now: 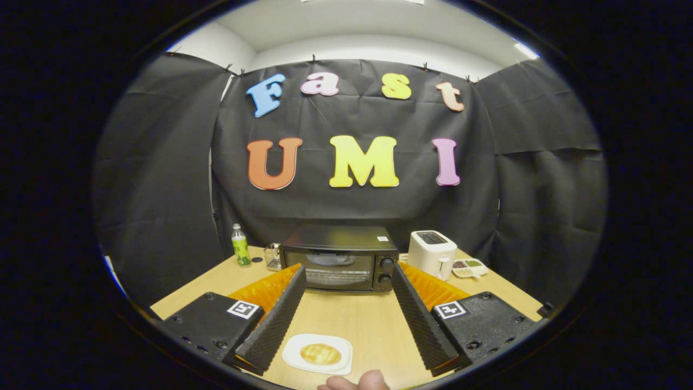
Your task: Open the toaster oven, put the food inside, and close the toaster oven door.
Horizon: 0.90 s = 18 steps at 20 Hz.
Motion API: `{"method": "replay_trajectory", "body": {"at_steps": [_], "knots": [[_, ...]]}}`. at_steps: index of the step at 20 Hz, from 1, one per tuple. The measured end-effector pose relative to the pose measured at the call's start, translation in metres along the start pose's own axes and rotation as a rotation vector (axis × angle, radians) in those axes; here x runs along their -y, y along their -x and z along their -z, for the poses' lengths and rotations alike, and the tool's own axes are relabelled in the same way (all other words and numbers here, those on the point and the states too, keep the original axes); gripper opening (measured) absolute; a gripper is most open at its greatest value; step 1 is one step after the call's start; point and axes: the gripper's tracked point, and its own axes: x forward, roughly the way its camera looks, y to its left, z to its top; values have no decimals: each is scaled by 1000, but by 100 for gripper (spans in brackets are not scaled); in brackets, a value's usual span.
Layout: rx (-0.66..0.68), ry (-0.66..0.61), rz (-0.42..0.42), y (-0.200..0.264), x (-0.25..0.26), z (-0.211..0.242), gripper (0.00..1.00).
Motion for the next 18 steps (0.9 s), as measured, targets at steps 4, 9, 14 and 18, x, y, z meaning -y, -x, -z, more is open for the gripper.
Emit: {"method": "replay_trajectory", "body": {"at_steps": [4, 9, 14, 18], "knots": [[-17, 31, -17, -53, -12, -12, 100], [-66, 56, -77, -126, -41, -13, 100], [-91, 101, -74, -200, -60, -4, 100], [-132, 98, -80, -248, -73, 19, 100]]}}
